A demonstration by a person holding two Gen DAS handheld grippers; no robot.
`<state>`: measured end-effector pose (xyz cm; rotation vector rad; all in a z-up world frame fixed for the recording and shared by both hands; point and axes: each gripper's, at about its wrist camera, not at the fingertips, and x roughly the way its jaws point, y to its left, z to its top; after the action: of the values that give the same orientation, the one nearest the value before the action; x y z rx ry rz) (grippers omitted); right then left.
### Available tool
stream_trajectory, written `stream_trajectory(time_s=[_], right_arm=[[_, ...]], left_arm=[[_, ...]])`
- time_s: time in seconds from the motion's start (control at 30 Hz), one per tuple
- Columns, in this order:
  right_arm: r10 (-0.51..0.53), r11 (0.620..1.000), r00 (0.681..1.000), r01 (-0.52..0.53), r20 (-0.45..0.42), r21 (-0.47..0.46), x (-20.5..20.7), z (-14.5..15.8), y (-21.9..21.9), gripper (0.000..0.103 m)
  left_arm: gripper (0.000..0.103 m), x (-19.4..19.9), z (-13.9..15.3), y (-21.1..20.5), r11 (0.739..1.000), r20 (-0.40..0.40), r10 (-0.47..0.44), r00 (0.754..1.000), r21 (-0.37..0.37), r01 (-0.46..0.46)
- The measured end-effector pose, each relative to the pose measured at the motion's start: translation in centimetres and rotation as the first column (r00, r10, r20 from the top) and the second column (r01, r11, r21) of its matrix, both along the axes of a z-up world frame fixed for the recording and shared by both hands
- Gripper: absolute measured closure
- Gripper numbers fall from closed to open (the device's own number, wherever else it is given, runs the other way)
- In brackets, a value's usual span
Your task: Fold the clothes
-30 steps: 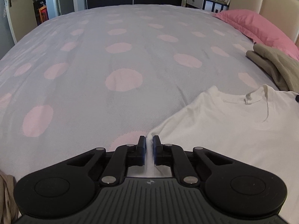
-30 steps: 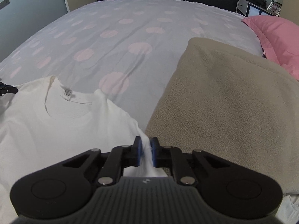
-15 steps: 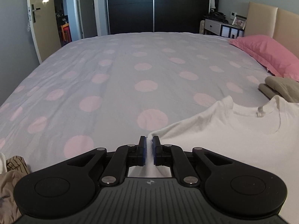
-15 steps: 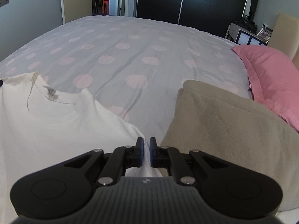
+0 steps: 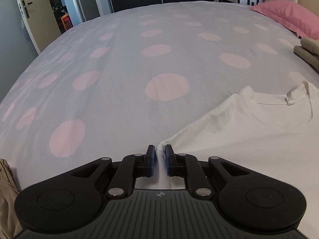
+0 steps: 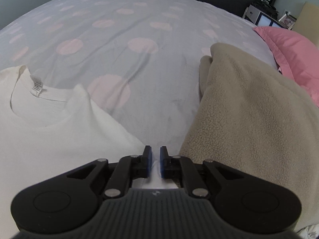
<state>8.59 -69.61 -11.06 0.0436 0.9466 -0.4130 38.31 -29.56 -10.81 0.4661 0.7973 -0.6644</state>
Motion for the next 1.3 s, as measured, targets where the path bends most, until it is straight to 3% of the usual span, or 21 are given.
stream_trajectory(time_s=[0.13, 0.23, 0.3, 0.47, 0.7, 0.87, 1.1, 1.13, 1.17, 1.23, 1.3], right_arm=[[0.072, 0.996, 0.994, -0.068, 0.08, -0.049, 0.0, 1.3, 1.2, 0.062], [0.139, 0.99, 0.982, -0.133, 0.125, -0.055, 0.7, 1.9, 2.6, 0.069], [0.168, 0.986, 0.977, -0.164, 0.129, -0.041, 1.9, 1.4, 3.7, 0.084], [0.173, 0.985, 0.976, -0.173, 0.13, -0.014, 4.8, -1.0, 5.1, 0.095], [0.137, 0.99, 0.978, -0.142, 0.158, 0.018, 6.3, -1.3, 5.5, 0.095], [0.138, 0.989, 0.983, -0.142, 0.12, 0.028, 8.0, -1.7, 5.7, 0.094], [0.038, 0.995, 0.992, -0.048, 0.119, 0.087, 9.0, -1.0, 5.1, 0.092], [0.035, 0.995, 0.992, -0.046, 0.121, 0.084, 8.7, -0.6, 5.2, 0.086], [0.034, 0.996, 0.992, -0.045, 0.122, 0.082, 8.2, -0.2, 5.3, 0.07], [0.035, 0.996, 0.992, -0.045, 0.121, 0.081, 6.8, 0.8, 5.7, 0.056], [0.041, 0.994, 0.993, -0.052, 0.115, 0.094, 5.2, 1.8, 6.1, 0.052]], left_arm=[[0.071, -0.3, 0.8, 0.8, 1.0, 0.038, -0.008, 0.999, -0.019, 0.009], [0.066, -0.5, 1.4, 1.0, 0.999, 0.06, -0.008, 0.998, -0.043, 0.011], [0.066, -0.8, 1.7, 1.0, 0.999, 0.061, -0.005, 0.998, -0.054, 0.008], [0.066, -1.6, 2.2, 1.5, 0.996, 0.052, -0.011, 0.999, -0.086, 0.015], [0.066, -1.7, 1.7, 2.6, 0.995, 0.019, -0.015, 1.0, -0.095, 0.017], [0.066, -1.3, 0.8, 3.1, 0.995, -0.013, 0.009, 1.0, -0.102, -0.01], [0.063, -1.8, 1.2, 3.9, 0.994, -0.028, 0.008, 1.0, -0.111, -0.011], [0.063, -1.9, 1.4, 4.1, 0.994, -0.029, 0.006, 1.0, -0.111, -0.009], [0.062, -2.1, 1.8, 4.3, 0.993, -0.029, 0.004, 1.0, -0.115, -0.007], [0.062, -2.7, 2.6, 4.9, 0.993, -0.031, 0.0, 1.0, -0.122, -0.004], [0.062, -3.5, 3.6, 5.6, 0.992, -0.037, -0.001, 0.999, -0.128, -0.004]])
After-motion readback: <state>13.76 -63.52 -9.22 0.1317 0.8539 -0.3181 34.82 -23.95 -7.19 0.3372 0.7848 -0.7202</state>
